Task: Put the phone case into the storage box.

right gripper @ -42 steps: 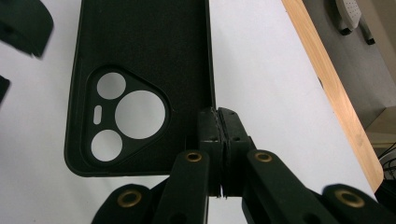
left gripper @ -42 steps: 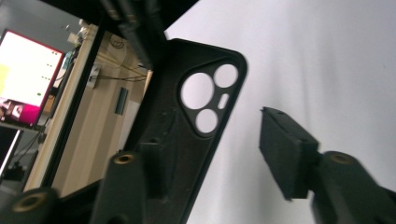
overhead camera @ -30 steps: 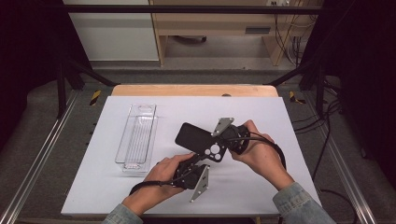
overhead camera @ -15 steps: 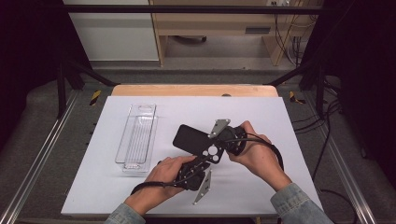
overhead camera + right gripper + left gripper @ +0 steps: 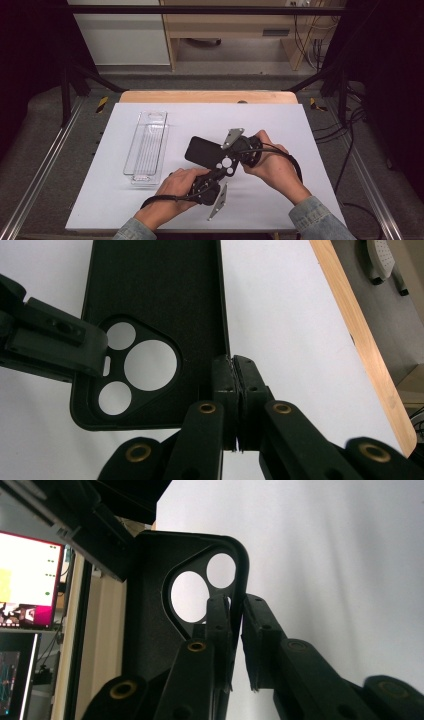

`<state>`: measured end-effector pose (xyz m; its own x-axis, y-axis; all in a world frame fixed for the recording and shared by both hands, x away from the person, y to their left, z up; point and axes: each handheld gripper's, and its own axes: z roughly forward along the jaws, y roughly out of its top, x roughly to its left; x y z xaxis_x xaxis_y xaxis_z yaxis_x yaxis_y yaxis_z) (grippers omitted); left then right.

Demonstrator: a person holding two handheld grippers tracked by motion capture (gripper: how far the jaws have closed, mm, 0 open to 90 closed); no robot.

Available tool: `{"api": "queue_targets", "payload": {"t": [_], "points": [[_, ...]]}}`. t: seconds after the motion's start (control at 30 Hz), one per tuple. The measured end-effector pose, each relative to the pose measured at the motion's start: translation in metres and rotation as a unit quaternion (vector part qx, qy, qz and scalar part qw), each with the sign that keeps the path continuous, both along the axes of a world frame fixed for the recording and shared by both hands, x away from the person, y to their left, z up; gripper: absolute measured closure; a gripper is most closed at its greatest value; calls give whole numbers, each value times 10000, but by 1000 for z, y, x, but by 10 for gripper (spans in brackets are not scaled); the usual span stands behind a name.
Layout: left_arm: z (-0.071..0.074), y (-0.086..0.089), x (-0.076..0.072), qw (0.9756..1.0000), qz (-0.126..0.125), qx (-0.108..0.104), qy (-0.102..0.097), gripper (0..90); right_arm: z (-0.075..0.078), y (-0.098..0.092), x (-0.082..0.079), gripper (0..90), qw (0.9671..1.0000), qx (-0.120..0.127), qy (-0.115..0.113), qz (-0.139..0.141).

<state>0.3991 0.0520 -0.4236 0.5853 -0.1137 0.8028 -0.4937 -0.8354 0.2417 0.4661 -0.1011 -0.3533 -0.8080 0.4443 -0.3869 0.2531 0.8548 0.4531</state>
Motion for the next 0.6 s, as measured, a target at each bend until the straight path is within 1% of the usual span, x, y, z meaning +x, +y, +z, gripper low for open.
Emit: {"api": "queue_targets", "payload": {"t": [0.1,0.17,0.23,0.3,0.33,0.37,0.47,0.57,0.6], "points": [[0,-1,-2,10000,-19,53,-67,847,1,1,0,892,10000,9,-13,13],[-1,-1,-2,10000,-5,35,-68,850,2,1,0,892,10000,15,-23,19],[0,0,-3,9999,-6,47,-112,852,2,1,0,891,10000,23,-19,26],[1,0,-3,9999,-14,41,-145,853,3,1,1,887,10000,83,-12,37],[1,0,-3,9999,-14,41,-145,854,4,0,1,885,9999,125,-10,45],[2,0,-3,9999,5,-2,-127,855,5,0,1,884,9999,164,-17,50],[2,0,-3,9999,14,-12,-127,856,6,-1,1,876,9996,268,-25,59],[2,0,-4,9999,40,-46,-100,857,8,-2,2,865,9992,393,11,49],[3,0,-4,9999,22,-39,-123,858,9,-3,3,856,9991,433,15,45]]}}
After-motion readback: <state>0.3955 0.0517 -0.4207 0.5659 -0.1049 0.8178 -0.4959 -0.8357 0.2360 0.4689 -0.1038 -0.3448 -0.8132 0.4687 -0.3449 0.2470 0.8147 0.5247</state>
